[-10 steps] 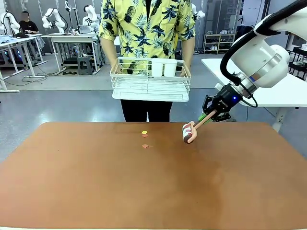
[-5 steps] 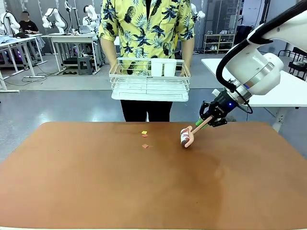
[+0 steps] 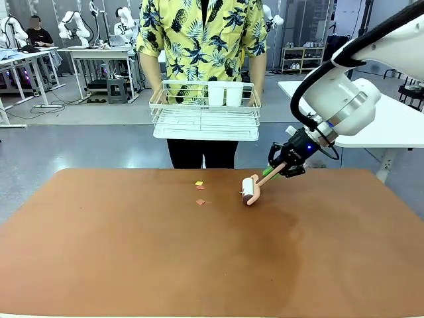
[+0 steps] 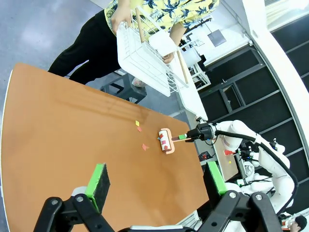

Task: Clean the table.
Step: Clean the table with the Lint Roller when the human lifts the Dish drying rack.

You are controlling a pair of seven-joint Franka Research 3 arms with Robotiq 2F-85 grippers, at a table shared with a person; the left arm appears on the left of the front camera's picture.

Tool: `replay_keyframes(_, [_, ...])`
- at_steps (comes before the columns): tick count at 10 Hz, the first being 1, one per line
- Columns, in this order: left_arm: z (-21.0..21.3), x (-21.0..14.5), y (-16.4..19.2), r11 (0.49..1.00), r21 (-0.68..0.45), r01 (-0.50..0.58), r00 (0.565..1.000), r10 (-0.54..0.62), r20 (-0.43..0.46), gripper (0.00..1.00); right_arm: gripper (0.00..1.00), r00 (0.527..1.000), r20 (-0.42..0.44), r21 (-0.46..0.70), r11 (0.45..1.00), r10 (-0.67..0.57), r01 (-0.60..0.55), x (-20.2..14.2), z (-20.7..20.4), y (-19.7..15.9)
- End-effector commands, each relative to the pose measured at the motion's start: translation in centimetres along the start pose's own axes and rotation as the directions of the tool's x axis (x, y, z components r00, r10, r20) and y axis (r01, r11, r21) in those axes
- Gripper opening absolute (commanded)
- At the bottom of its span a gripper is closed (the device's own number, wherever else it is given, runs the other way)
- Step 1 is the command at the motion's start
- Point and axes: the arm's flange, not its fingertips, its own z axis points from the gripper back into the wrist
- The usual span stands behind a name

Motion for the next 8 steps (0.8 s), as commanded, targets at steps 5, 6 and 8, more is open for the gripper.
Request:
replay_keyframes(5, [0.2,0.1,0.0,1.000,-0.005,0.000,1.000,0.000,0.006,1.00,0.21,0.978,-0.208,0.001,1.000,-0.008,0.008,-0.7,-11.4,4.4])
replay_keyframes(6, [0.2,0.1,0.0,1.000,-0.005,0.000,1.000,0.000,0.006,1.00,0.21,0.968,-0.252,-0.016,1.000,-0.001,-0.003,-0.9,-13.5,6.1])
replay_keyframes(8, [0.2,0.1,0.0,1.000,-0.005,0.000,1.000,0.000,0.006,1.00,0.21,0.963,-0.270,-0.091,0.995,0.017,-0.043,-1.4,-16.5,9.3])
